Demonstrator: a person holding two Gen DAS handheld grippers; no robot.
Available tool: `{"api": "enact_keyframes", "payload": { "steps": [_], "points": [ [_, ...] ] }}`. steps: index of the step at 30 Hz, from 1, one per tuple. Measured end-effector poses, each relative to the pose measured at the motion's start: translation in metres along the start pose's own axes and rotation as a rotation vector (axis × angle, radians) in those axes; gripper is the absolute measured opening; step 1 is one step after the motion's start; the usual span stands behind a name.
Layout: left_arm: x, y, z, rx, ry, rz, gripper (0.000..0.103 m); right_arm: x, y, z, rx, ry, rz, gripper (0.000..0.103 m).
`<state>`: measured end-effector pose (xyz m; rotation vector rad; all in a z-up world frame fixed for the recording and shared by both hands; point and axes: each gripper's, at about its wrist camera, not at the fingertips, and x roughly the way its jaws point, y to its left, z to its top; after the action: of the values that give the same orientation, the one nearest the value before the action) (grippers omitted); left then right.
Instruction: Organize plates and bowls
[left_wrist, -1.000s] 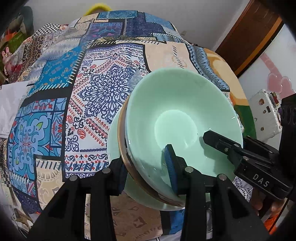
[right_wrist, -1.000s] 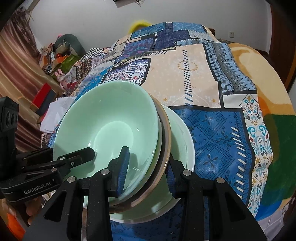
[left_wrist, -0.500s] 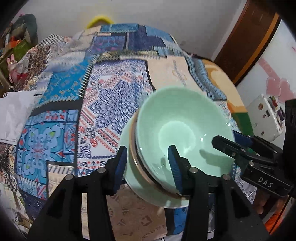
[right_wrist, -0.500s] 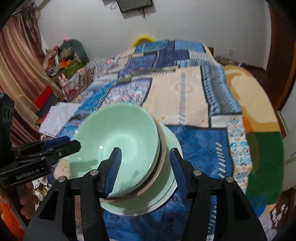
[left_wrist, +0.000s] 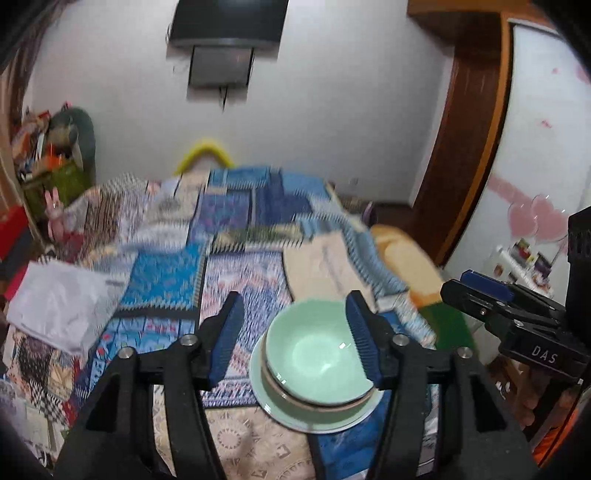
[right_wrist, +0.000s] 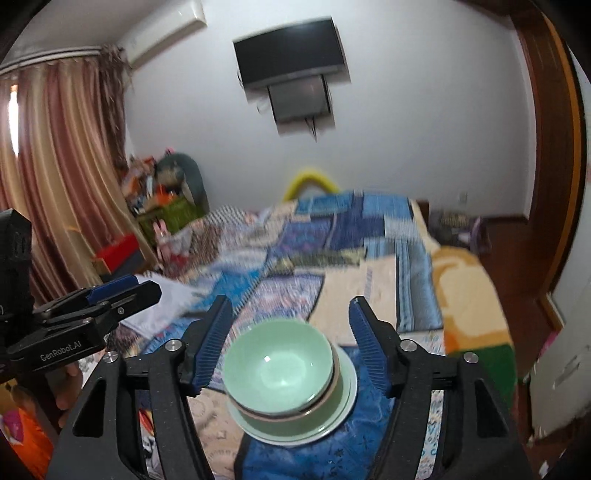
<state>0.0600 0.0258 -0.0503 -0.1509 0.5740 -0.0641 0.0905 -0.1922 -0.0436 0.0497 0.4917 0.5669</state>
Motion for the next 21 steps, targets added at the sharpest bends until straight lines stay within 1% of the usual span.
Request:
{"api": "enact_keyframes", "payload": {
  "steps": [4,7,9,10,12,15,19,21],
  "points": [
    [-0.028,-0.007,0.006,0.006,-0.081,-0.010,0.068,-0.022,0.009,0.002,-0.024,-0.072,0.003,0.072],
    [-0.049,-0.012,0.007,0.018,-0.132,-0.018,0.076,-0.029,0.014,0.001,-0.041,-0.104,0.009,0.076],
    [-0.062,-0.016,0.005,0.028,-0.169,-0.018,0.086,-0.032,0.016,0.000,-0.046,-0.120,0.010,0.080],
    [-0.070,-0.017,0.003,0.032,-0.196,-0.012,0.088,-0.032,0.016,-0.001,-0.045,-0.124,0.012,0.083],
    [-0.080,-0.019,0.001,0.038,-0.231,0.001,0.096,-0.033,0.017,-0.001,-0.035,-0.131,0.020,0.085],
    [-0.093,-0.022,-0.004,0.050,-0.284,0.018,0.101,-0.033,0.015,-0.002,-0.019,-0.138,0.024,0.087],
    [-0.098,-0.022,-0.009,0.057,-0.301,0.021,0.102,-0.039,0.015,-0.006,-0.013,-0.157,0.013,0.101],
    [-0.100,-0.022,-0.011,0.057,-0.302,0.020,0.103,-0.040,0.016,-0.007,-0.015,-0.164,0.004,0.102]
  ]
}}
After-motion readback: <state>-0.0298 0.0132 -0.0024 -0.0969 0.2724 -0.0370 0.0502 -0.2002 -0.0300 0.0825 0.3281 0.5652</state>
